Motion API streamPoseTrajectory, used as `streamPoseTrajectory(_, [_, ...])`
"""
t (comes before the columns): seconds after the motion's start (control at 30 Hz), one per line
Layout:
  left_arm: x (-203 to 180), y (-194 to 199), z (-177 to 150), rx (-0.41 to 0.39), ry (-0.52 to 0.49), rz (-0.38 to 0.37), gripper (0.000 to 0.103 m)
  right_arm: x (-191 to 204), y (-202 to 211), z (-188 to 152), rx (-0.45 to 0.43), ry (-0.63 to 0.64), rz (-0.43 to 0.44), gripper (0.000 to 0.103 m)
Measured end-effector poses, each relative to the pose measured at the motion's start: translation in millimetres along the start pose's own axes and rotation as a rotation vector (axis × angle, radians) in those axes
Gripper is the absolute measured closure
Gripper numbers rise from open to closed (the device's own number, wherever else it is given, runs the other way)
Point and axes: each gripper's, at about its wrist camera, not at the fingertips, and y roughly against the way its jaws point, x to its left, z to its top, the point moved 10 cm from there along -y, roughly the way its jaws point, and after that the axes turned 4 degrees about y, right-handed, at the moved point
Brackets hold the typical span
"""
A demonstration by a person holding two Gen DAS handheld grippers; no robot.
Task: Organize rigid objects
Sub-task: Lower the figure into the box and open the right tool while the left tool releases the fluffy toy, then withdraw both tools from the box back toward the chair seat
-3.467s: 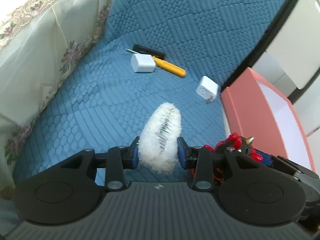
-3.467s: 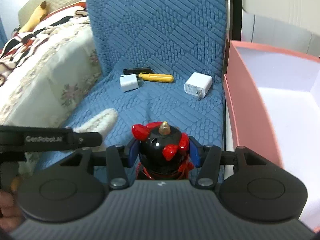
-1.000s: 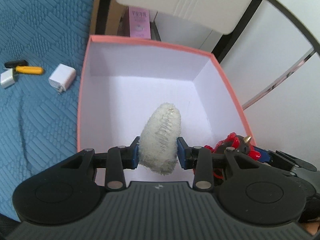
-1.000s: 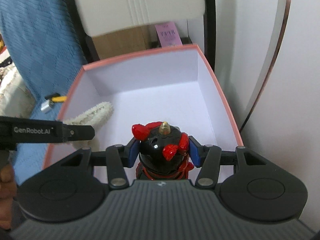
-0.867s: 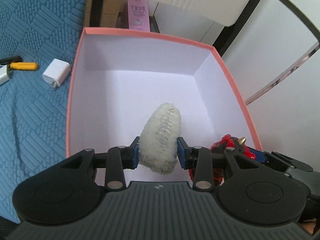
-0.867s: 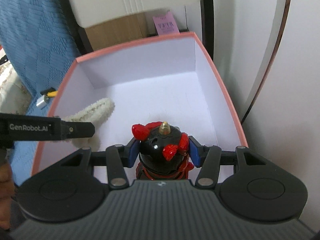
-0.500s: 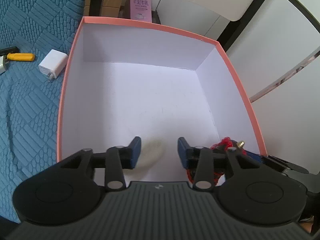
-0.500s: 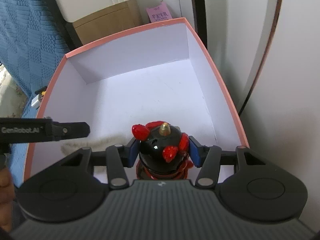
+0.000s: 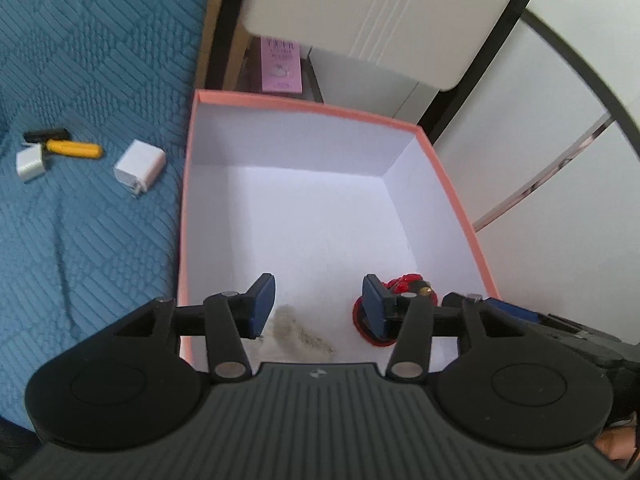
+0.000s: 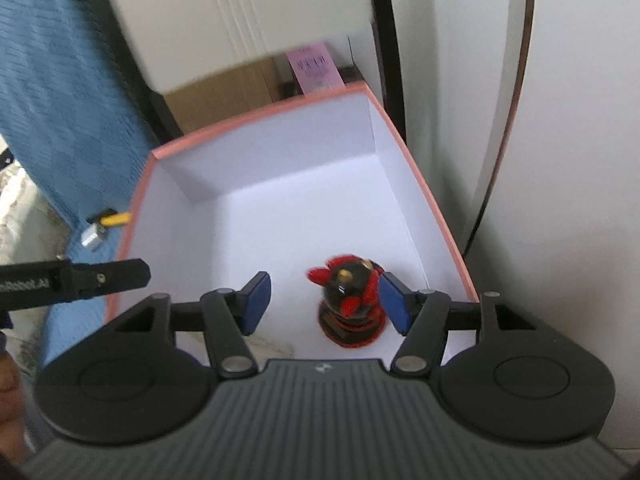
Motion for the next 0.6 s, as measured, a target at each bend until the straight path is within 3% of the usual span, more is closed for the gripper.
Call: streamPoseTrajectory(0.6, [38,148,-5,-0.17,-0.046,-0.007,0.043,91,129,6,-0.207,0.068,0.082,0.041])
